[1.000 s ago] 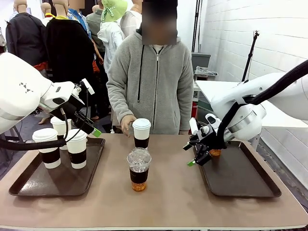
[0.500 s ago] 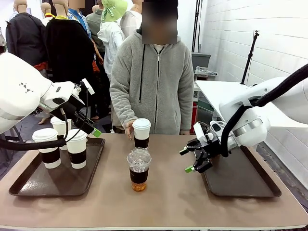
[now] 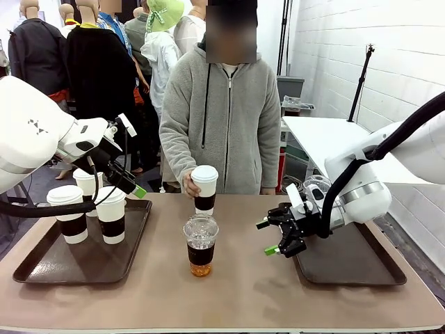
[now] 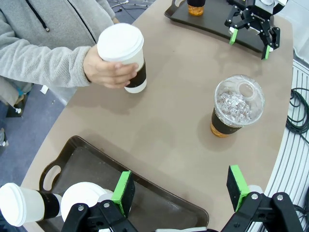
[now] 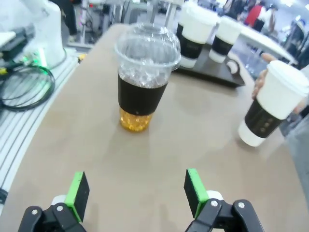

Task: Distribute the coffee onto the tray.
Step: Pick up another iced Americano from the middle of the table and place it on the right Handle tray.

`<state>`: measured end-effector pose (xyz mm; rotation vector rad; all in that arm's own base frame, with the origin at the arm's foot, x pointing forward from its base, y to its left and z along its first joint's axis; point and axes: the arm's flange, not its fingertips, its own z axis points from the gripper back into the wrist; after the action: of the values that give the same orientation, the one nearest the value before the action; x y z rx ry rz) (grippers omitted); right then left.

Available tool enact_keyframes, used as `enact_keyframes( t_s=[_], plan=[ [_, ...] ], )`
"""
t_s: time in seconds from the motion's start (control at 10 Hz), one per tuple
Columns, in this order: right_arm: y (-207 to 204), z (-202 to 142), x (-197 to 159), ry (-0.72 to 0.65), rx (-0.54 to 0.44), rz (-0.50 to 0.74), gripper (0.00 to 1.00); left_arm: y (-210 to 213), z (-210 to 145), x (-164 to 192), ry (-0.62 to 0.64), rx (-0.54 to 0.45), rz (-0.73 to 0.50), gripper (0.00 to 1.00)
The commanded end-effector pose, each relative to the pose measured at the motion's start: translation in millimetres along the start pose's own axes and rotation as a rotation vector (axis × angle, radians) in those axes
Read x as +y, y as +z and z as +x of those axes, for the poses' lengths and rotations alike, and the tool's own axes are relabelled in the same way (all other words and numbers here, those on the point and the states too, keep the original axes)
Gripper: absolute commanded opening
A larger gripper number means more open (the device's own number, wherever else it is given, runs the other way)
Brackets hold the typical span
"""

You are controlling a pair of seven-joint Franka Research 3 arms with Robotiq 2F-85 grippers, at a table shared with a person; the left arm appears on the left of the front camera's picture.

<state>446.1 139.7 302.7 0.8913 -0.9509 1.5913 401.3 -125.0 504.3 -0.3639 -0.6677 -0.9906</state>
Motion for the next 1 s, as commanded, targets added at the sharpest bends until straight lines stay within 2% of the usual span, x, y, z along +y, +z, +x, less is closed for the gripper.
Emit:
enact_keyframes(
  t_s=[0.0, 0.4, 0.5, 0.9],
  plan=[
    [-11, -12, -6, 0.028, -0.076, -0.009, 1.00, -2, -3, 4, -0.017, -0.025, -0.017, 1.00],
    [-33, -20, -19, 0.014, -0.138, 0.010, 1.00, -2, -3, 4, -0.017, -0.025, -0.017, 1.00],
    [-22, -17, -8, 0.000, -0.086, 0.016, 1.00, -2, -3, 4, -0.017, -0.025, -0.017, 1.00],
    [-22, -17, -8, 0.000, -0.086, 0.016, 1.00, -2, -3, 4, -0.017, -0.025, -0.017, 1.00]
  ],
)
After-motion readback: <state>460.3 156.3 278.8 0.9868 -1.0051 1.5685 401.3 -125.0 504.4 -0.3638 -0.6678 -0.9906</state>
